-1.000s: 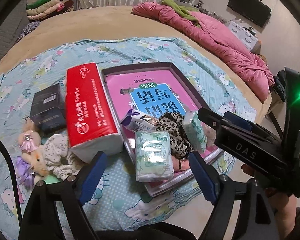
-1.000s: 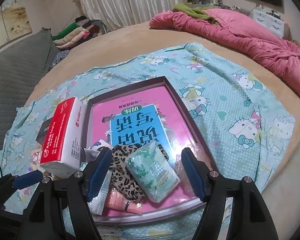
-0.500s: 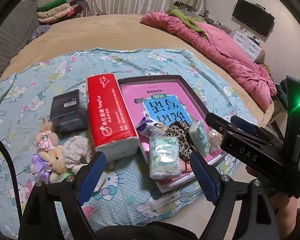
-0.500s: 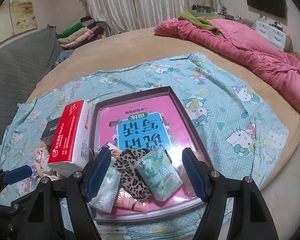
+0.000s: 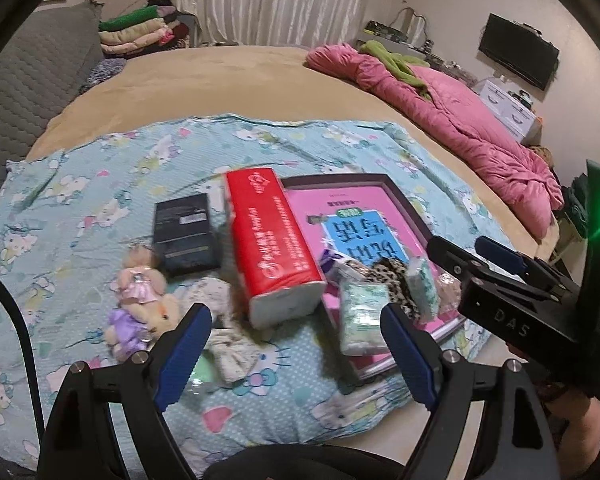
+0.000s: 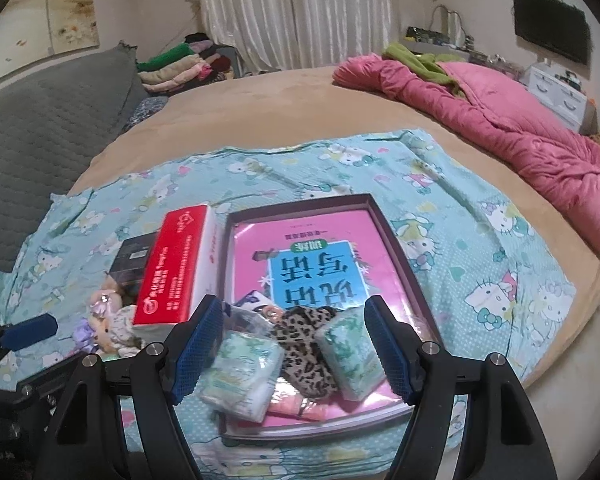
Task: Organize soft objects
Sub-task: 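Withdraw both tools from the tray back toward the pile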
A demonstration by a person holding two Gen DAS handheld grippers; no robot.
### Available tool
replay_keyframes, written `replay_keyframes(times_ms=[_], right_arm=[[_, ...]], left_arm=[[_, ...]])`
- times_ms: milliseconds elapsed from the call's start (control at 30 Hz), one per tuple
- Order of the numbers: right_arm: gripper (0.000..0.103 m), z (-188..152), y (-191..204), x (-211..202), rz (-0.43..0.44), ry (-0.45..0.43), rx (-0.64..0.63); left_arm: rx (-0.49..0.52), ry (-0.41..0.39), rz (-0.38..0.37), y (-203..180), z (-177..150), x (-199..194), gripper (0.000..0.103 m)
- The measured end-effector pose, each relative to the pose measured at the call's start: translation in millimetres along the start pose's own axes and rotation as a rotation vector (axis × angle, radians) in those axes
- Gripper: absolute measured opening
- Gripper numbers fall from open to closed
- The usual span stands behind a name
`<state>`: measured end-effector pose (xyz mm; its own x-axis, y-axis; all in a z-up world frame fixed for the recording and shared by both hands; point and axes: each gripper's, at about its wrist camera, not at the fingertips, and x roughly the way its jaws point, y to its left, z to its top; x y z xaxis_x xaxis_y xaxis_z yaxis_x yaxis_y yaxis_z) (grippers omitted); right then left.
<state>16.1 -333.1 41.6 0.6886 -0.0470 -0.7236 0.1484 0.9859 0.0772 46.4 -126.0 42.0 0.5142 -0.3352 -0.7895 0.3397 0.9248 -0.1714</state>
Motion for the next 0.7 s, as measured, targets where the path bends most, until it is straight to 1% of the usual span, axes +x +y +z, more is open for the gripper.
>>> replay_keyframes(times_ms=[267, 500, 700], right_arm=[[0.075, 0.7, 29.1, -7.1, 0.032, -0.007, -0.059], [0.075, 0.1, 53.4, -13.2, 0.052, -0.019, -0.108], [0.075, -2.6, 69.1, -13.9, 0.068, -0.011, -0.139]], left_arm=[[-0.053, -0.035, 0.041, 33.0, -0.8, -18.8, 0.086], [-0.083, -0.044, 0.063, 54.7, -0.4, -28.6, 0.086], [-0.113, -0.047, 0.081, 75.6, -4.5, -33.7, 0.086]])
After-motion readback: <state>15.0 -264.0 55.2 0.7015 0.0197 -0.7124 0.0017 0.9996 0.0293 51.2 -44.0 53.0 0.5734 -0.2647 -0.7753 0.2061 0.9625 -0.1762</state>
